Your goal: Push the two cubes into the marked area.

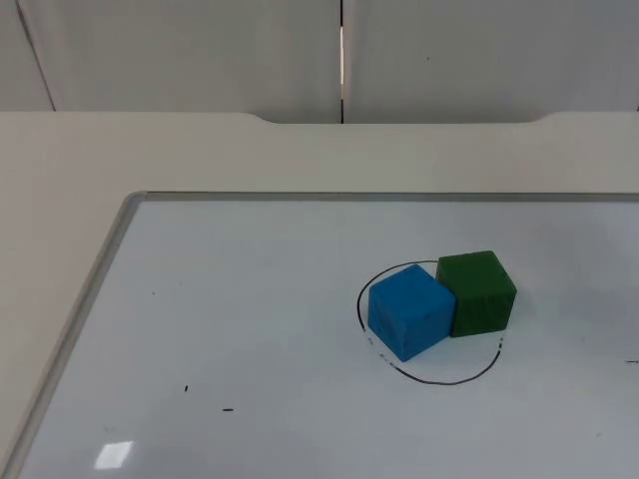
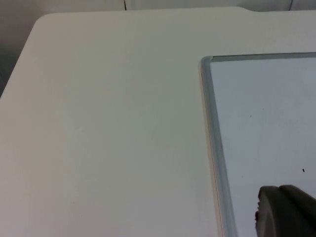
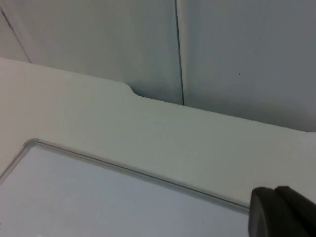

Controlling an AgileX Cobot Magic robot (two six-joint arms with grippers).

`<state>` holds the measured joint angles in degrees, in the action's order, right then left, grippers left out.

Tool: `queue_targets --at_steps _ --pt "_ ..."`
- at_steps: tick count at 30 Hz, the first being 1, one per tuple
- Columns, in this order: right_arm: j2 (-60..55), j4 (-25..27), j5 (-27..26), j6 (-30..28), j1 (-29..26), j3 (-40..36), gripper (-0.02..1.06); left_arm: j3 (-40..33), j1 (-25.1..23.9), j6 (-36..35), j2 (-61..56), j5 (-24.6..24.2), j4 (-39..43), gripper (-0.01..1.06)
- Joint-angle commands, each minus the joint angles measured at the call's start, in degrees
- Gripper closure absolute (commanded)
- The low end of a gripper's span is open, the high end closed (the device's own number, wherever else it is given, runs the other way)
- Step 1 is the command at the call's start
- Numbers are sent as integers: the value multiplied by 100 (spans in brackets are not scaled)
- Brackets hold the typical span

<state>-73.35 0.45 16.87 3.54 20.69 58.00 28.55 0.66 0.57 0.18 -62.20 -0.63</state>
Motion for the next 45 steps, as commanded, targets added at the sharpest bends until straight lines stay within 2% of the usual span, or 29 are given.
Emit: queue_targets --at_steps 1,6,16,20,30,32,36,45 --pt "253 -45 213 -198 -32 21 104 -24 -17 -23 -18 61 12 105" --pt "554 -45 452 -201 -32 21 104 -24 -17 -23 -18 61 12 105" --pt "1467 -45 1290 -461 -19 21 104 -24 -17 -23 -18 61 12 105" --pt "1985 -45 1795 -465 -19 10 104 -24 -17 -23 -18 61 12 105" --pt "2639 -45 2447 -576 -19 10 104 -24 -17 -23 -18 61 12 105" --pt "2716 -45 2473 -603 -19 -26 104 -24 -17 -23 -18 61 12 105" --pt "3215 -45 2267 -645 -19 -624 104 -24 -17 -23 -18 61 12 105" --pt "4164 -45 2238 -645 -19 -1686 104 -24 -17 -23 -18 61 12 105"
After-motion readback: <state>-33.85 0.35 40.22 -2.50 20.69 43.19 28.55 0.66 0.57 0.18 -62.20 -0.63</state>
